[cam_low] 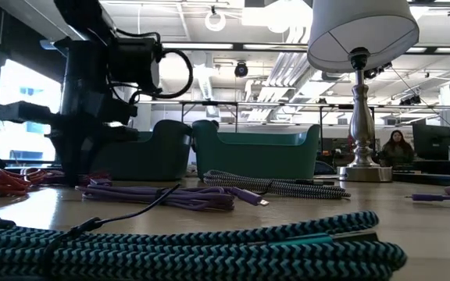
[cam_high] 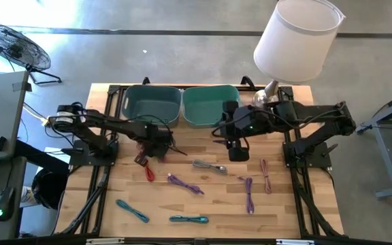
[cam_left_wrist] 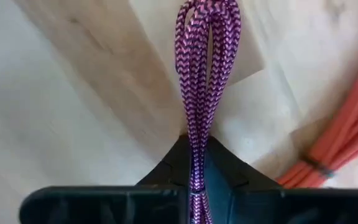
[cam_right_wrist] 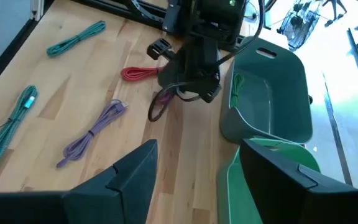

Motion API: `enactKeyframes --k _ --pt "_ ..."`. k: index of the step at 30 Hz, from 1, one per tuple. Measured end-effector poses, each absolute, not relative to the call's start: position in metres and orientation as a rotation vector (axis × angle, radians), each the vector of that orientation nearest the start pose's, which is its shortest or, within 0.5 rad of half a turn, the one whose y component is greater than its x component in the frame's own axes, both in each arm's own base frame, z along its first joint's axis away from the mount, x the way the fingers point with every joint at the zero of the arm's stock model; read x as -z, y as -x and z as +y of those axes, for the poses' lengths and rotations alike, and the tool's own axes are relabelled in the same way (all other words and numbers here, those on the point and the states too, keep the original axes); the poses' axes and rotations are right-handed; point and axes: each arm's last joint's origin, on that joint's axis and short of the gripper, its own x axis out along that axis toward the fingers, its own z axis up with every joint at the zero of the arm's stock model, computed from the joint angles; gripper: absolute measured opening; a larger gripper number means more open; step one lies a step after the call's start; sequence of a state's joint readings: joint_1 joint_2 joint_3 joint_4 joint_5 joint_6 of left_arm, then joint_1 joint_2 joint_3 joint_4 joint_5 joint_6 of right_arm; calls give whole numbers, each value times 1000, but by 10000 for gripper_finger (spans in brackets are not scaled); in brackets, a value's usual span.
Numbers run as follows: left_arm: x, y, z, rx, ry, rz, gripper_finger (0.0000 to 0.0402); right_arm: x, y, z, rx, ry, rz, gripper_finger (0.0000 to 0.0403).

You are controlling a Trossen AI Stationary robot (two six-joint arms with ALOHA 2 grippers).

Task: Pick & Place USB Port
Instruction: Put the black and pink charger cable into the green bin

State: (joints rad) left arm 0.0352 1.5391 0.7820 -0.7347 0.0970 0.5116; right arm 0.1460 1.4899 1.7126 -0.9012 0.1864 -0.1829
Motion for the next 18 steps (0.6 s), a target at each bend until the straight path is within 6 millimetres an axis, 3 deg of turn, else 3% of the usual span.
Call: enactKeyframes --k 3,9,15,18 --pt "-164 -236 2 463 -218 1425 13 -419 -296 41 -30 292 671 220" --pt "-242 -240 -2 413 -146 1142 13 -422 -289 44 -34 286 670 220" --pt "-346 -227 1 222 -183 636 12 -430 -280 42 -5 270 645 220" --pt "-385 -215 2 133 -226 343 12 -431 -280 41 21 272 635 220"
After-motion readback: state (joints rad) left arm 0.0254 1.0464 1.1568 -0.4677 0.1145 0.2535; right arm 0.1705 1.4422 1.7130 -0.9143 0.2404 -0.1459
